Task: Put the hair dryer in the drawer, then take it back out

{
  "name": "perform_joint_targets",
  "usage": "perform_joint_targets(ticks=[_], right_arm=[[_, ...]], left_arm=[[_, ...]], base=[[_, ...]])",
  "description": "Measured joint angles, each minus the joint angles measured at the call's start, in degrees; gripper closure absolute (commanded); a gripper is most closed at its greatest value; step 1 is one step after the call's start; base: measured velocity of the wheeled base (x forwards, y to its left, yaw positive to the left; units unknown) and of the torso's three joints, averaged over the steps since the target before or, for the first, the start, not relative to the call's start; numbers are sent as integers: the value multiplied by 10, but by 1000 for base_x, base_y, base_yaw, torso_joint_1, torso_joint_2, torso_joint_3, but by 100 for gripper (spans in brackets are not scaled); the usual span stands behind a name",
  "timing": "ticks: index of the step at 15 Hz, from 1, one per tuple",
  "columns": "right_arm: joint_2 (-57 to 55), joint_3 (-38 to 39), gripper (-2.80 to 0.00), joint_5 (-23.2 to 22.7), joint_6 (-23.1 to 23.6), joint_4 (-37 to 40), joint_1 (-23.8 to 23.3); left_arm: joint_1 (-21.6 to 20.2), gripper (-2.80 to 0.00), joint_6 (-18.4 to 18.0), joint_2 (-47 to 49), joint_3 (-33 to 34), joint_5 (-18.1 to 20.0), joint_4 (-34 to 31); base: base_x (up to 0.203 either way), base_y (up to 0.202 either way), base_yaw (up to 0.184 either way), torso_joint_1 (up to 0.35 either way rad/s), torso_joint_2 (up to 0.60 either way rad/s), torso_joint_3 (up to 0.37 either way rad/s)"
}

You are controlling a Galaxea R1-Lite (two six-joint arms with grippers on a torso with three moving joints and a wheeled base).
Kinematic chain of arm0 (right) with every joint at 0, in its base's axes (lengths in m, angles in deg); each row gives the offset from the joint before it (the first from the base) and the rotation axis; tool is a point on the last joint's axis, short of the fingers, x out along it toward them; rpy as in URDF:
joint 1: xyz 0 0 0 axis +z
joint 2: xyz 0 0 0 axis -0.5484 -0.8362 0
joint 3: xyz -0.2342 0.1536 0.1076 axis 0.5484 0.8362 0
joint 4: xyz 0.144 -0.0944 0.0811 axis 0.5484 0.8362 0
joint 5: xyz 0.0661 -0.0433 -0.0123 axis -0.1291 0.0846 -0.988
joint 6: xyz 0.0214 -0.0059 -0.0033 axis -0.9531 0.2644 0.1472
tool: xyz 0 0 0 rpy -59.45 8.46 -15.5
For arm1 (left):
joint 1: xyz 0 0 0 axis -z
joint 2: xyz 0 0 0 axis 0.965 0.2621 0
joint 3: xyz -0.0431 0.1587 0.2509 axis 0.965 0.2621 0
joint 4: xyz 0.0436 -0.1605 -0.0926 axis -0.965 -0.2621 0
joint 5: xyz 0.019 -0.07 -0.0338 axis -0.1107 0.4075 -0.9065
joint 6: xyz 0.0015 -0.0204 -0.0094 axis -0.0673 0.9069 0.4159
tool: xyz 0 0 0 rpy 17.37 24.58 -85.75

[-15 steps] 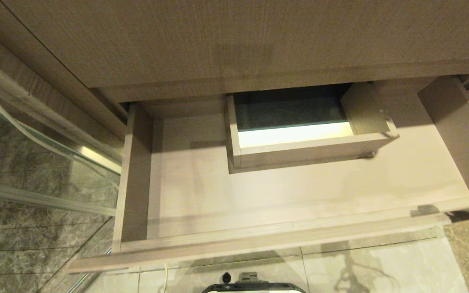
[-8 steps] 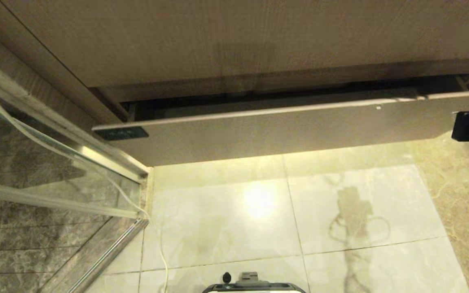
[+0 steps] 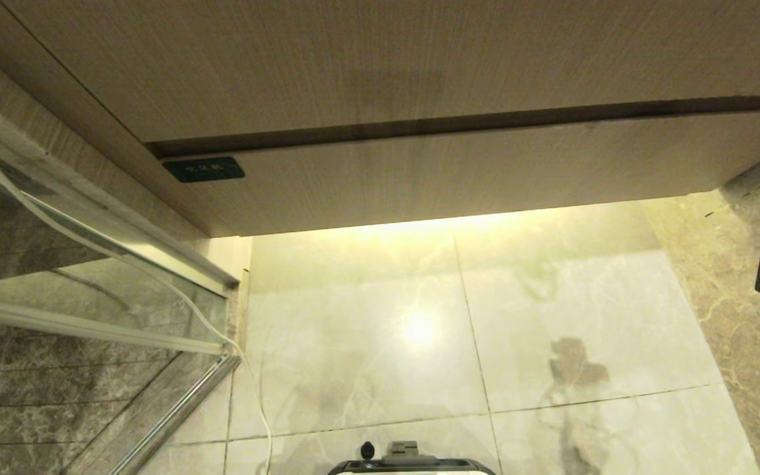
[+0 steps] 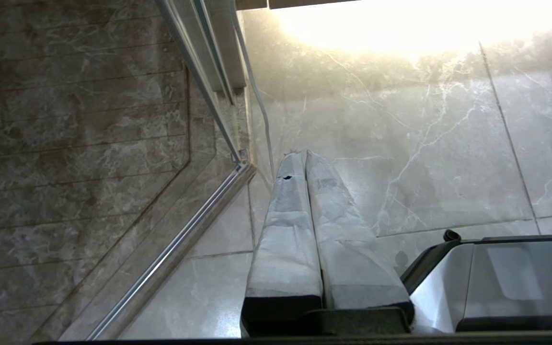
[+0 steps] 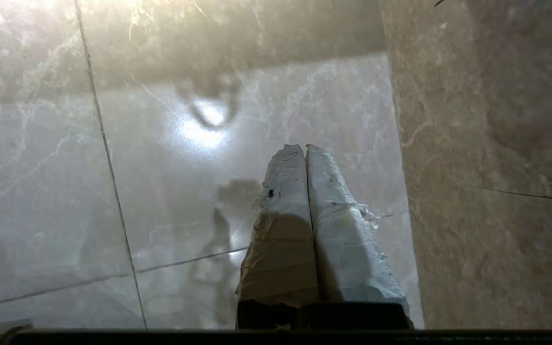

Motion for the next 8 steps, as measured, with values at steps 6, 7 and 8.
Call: perform_joint_targets(ticks=[6, 7, 8], right_arm=[[171, 125, 0, -4, -3, 21, 2], [214, 151, 0, -5, -4, 33, 3], [264, 178, 0, -5, -5, 48, 5]], left_arm=[[0, 0, 0, 0, 0, 0, 0], [0, 0, 0, 0, 0, 0, 0], [0, 0, 0, 0, 0, 0, 0]], base=[[0, 0, 0, 0, 0, 0], [0, 0, 0, 0, 0, 0], [0, 0, 0, 0, 0, 0]])
